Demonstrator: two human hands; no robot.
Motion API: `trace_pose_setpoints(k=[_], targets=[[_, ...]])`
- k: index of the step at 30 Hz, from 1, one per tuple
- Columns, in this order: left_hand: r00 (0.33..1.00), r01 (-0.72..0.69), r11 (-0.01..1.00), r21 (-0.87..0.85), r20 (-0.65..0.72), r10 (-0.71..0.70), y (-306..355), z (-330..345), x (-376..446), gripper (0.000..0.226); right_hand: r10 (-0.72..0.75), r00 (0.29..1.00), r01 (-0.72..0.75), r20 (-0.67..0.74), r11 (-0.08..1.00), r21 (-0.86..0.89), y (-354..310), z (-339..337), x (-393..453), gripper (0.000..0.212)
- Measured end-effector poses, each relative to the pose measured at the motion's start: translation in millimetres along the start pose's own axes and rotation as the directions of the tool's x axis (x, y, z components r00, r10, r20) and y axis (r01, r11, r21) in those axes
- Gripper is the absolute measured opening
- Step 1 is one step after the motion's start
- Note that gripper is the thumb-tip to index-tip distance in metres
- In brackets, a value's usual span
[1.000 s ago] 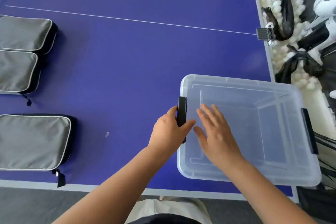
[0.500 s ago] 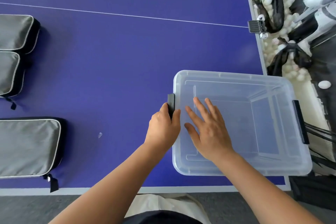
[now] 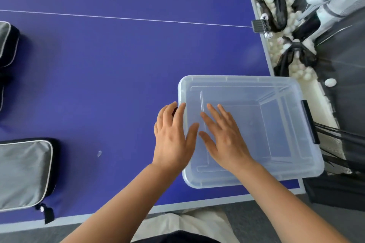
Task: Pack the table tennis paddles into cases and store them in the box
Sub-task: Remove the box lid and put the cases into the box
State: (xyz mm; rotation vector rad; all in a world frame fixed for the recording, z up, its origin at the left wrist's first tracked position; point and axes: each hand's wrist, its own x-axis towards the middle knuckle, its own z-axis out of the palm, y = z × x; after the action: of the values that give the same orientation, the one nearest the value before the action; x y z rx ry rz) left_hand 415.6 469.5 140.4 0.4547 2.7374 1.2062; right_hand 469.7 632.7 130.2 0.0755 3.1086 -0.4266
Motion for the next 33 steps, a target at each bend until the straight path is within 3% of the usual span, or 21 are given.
trace_pose_setpoints(k=[3, 9, 15, 17, 21, 27, 33], targets=[[0.983, -0.169, 0.981, 0.099, 0.085, 0.160, 31, 22, 0, 0.054, 0.086, 0.996, -0.086, 0.006, 0.996, 0.020, 28, -13, -15, 0.063], [0.943, -0.284, 0.939, 0.192, 0.231, 0.238, 102, 95, 5, 0.053, 0.338, 0.941, -0.335, -0.010, 0.937, 0.097, 122, -41, -59, 0.064], [0.910, -0.346, 0.898, 0.273, 0.332, 0.249, 168, 170, 17, 0.054, 0.321, 0.934, -0.308, -0.154, 0.946, 0.106, 199, -68, -80, 0.051], [0.897, -0.349, 0.885, 0.309, 0.385, 0.219, 184, 188, 22, 0.055, 0.386, 0.902, -0.356, -0.193, 0.918, 0.176, 217, -74, -81, 0.052], [0.877, -0.367, 0.824, 0.432, 0.456, 0.151, 198, 208, 27, 0.058, 0.575, 0.818, -0.536, 0.019, 0.749, 0.389, 235, -81, -72, 0.062], [0.895, -0.346, 0.802, 0.486, 0.428, 0.127, 197, 217, 25, 0.059, 0.543, 0.834, -0.547, 0.094, 0.792, 0.272, 238, -86, -66, 0.056], [0.904, -0.336, 0.810, 0.481, 0.405, 0.134, 198, 217, 25, 0.060, 0.523, 0.844, -0.534, 0.119, 0.797, 0.282, 239, -86, -63, 0.050]])
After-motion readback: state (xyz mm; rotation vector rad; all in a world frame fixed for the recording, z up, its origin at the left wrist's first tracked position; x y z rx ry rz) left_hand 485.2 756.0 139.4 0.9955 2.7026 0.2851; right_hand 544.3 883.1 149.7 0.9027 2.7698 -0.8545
